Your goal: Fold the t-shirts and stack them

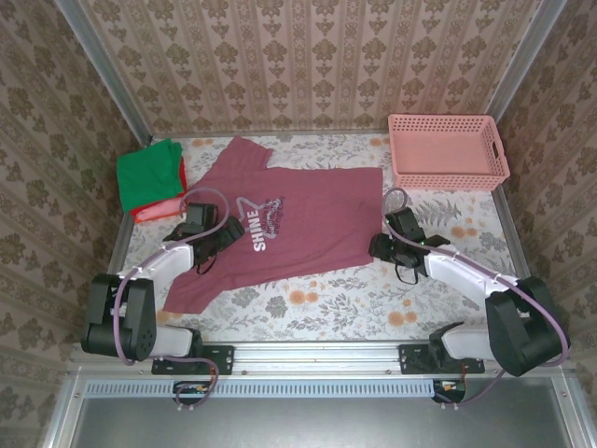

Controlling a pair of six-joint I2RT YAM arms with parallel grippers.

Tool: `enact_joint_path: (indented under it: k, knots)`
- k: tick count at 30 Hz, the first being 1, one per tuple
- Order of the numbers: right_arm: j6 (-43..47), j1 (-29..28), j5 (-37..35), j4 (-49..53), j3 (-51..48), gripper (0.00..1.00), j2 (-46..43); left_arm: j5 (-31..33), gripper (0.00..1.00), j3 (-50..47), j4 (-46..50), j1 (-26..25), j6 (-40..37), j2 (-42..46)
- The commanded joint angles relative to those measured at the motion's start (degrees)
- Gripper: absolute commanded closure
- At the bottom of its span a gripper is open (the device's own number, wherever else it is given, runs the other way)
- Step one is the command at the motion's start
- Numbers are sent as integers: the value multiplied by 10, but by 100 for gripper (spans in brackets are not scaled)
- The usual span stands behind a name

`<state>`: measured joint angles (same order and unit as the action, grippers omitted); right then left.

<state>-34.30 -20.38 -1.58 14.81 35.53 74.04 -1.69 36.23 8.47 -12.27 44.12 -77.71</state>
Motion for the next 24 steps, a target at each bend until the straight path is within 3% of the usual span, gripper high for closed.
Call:
enact_joint_path:
  k: [1, 10, 13, 17, 24]
  knots:
    - [-5, -4, 43, -1, -3, 59, 5, 7, 0, -6, 17, 3, -4, 11]
    - [-9, -17, 72, -32, 40, 66, 111, 6, 0, -13, 13, 4, 1, 16]
    - [-11, -17, 74, -30, 39, 76, 120, 4, 0, -12, 12, 2, 1, 15]
    - [-19, -17, 59, -9, 29, 100, 95, 6, 0, -11, 12, 2, -1, 15]
    - [-64, -17, 23, 72, -8, 100, -23, 3, 0, -10, 16, 3, -2, 18]
